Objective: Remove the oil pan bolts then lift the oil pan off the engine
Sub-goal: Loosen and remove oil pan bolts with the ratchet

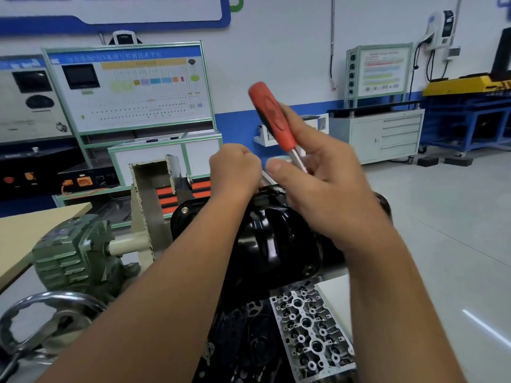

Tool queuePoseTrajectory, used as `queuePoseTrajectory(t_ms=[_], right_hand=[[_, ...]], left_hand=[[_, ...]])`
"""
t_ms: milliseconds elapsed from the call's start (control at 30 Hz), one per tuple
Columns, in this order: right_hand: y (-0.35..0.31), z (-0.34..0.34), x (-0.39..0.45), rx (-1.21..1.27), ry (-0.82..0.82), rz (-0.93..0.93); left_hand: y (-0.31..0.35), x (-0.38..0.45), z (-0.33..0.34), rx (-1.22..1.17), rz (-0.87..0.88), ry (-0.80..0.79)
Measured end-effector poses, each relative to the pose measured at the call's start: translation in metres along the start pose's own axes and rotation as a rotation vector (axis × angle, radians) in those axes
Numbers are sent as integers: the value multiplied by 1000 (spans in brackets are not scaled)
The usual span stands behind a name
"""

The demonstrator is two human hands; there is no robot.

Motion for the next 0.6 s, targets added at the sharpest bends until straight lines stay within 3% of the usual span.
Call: queuePoseTrajectory(t_ms=[33,100,200,267,333,367,500,533,600], right_hand=[[0,4,2,-55,3,9],[4,-8,0,2,187,35],[28,-59,-29,371,783,157],[39,-72,-45,443,1004,205],[36,-69,-44,344,977,194],[31,-65,-38,309,882,171],[14,-31,-11,309,241,95],[13,-25,-10,312,149,99],[15,-24,-12,344,173,111]], left_hand=[[0,0,-4,8,7,34],[-1,-2,-4,-73,-20,26],[-4,-5,4,-160,-65,-45],[-2,-7,13,-174,-51,-138],[1,-9,21,-151,-27,-224],[1,-9,22,-139,-25,-242],[-6,-7,12,-182,-86,-158],[-8,-7,9,-193,-96,-133],[-8,-8,6,-201,-105,-110]])
Point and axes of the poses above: each hand's wrist, its own x-axis towards the middle knuckle, its own z-axis out of the palm, y = z × x, the point moved 8 cm from there along x, towards the middle knuckle, and after that the axes turned 4 degrees about -y, right-handed, at the moved point
